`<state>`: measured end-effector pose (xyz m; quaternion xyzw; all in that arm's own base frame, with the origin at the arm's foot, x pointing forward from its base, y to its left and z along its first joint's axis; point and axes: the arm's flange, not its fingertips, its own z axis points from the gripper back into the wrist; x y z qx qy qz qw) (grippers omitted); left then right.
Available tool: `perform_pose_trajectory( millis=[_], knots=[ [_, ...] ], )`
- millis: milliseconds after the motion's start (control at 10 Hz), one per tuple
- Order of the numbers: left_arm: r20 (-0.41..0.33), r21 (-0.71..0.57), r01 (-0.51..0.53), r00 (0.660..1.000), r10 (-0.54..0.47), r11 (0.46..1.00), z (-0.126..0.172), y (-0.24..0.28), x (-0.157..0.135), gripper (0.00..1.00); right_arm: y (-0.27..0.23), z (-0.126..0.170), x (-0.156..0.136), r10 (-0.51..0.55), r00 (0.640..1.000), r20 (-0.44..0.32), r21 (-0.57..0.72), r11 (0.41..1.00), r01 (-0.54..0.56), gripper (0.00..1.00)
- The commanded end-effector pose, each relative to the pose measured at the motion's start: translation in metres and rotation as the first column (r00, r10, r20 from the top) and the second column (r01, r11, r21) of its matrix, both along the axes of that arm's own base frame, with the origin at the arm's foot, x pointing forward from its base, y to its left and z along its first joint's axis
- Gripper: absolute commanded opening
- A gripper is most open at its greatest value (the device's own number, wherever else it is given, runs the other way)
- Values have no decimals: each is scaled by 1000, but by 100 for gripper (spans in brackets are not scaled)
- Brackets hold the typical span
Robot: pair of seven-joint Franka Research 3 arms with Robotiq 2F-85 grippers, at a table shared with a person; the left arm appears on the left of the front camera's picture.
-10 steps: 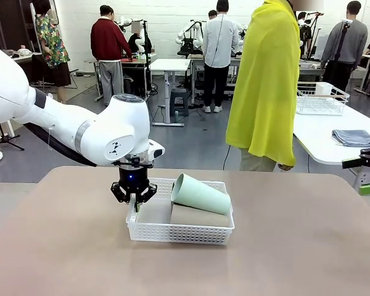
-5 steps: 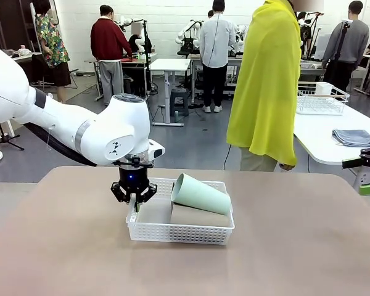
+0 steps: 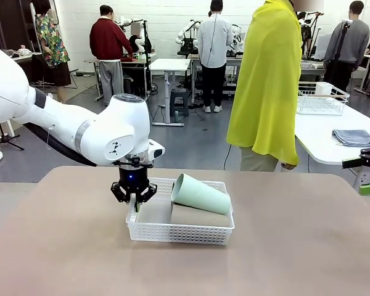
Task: Clean and organize the cups into the basket.
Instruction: Move the Organizing basket back to the left side of the table.
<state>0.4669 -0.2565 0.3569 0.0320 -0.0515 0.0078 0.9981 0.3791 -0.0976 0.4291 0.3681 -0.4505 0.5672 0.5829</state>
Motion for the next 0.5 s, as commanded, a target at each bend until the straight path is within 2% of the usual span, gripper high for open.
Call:
perform_pose_trajectory(
  millis=[0,100,200,300,400],
  knots=[
    [0,0,0,1000,0,1000,0,0,0,6,0,0,0,0,1000,0,0,1000,0,100],
    [7,10,8,1000,-8,1000,8,9,3,6,-4,-1,-2,29,995,-97,-14,999,-30,100],
    [42,21,-20,999,19,1000,18,20,7,6,-7,0,-5,-27,972,-233,-10,1000,25,100],
    [100,38,-9,995,6,999,24,31,10,6,-14,0,-5,-77,921,-381,-27,997,72,100],
    [124,67,-8,992,0,998,28,42,14,6,-24,0,-2,-66,834,-548,-1,997,78,100]
  ],
)
